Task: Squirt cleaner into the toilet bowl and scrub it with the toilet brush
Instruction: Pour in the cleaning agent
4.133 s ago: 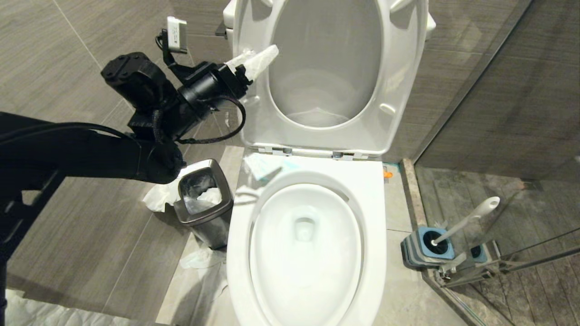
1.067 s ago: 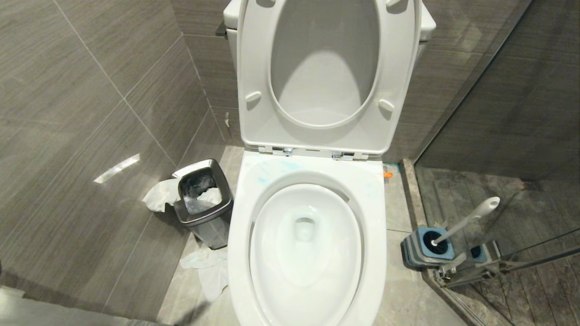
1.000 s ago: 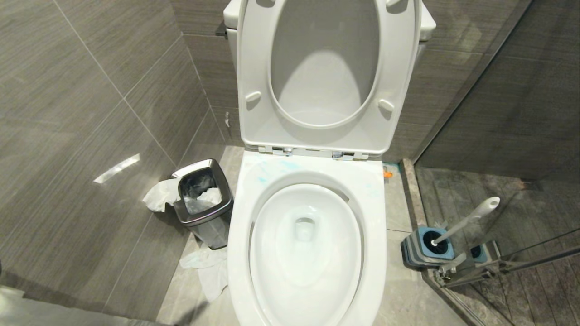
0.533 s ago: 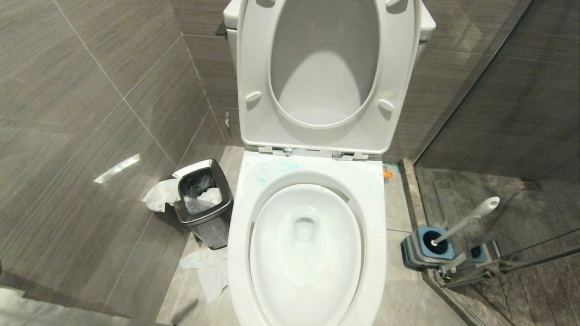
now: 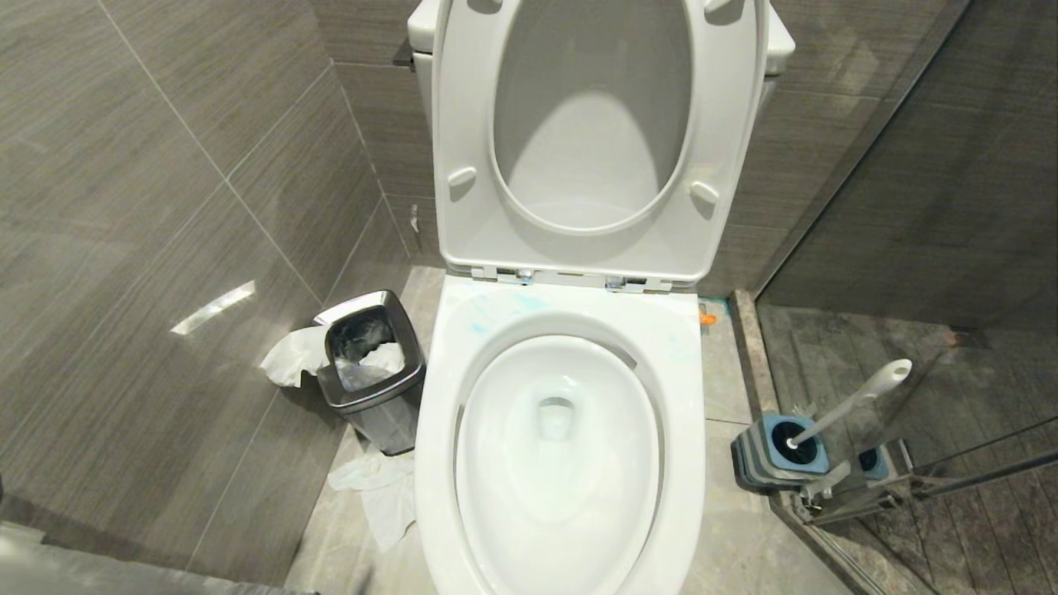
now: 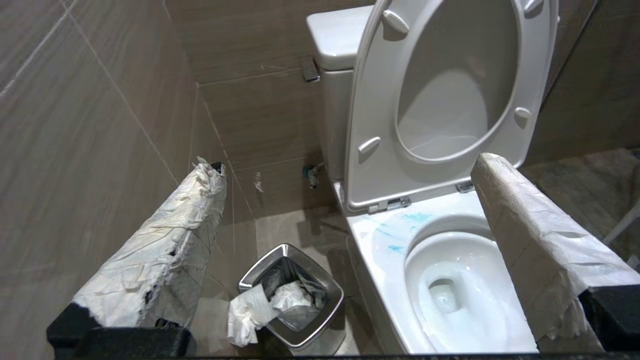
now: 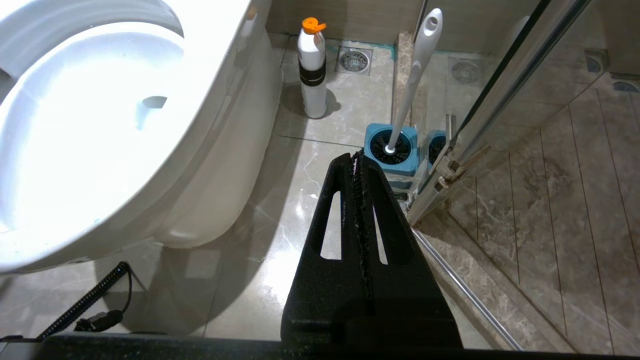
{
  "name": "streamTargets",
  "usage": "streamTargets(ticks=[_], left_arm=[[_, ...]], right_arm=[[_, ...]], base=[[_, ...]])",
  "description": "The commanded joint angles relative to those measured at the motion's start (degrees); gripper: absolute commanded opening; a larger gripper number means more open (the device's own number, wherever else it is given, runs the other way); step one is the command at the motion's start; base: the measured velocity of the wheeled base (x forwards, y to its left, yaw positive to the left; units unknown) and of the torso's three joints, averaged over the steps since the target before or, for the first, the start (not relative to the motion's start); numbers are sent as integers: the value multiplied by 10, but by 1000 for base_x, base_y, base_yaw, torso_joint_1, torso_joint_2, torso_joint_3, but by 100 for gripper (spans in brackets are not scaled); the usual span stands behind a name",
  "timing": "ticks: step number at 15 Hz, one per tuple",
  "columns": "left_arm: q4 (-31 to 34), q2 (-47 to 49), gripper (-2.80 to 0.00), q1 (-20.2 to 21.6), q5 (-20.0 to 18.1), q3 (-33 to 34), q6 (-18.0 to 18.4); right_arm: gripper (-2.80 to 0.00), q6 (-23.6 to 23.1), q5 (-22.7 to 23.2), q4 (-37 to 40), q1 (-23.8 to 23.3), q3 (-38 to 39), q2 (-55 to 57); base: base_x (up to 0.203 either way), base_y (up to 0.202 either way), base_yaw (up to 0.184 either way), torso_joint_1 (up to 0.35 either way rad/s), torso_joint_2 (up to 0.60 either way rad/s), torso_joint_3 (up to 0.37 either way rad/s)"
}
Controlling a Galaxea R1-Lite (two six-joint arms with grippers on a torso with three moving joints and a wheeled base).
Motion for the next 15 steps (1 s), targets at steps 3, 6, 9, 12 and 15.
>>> streamTargets(ticks=[3,6,9,12,15], left_arm=[[18,-40,0,5,0,12,0],[28,-43,0,13,-3,12,0],[28,-42,0,13,-3,13,0],[28,-42,0,13,-3,13,-1],[28,-42,-280,12,-3,12,-3]], right_arm=[[-280,0,0,0,0,0,0],[-280,0,0,0,0,0,0],[-280,0,0,0,0,0,0],[-280,0,0,0,0,0,0],[-280,0,0,0,0,0,0]], base=[[0,0,0,0,0,0],[0,0,0,0,0,0],[0,0,0,0,0,0],[0,0,0,0,0,0],[0,0,0,0,0,0]])
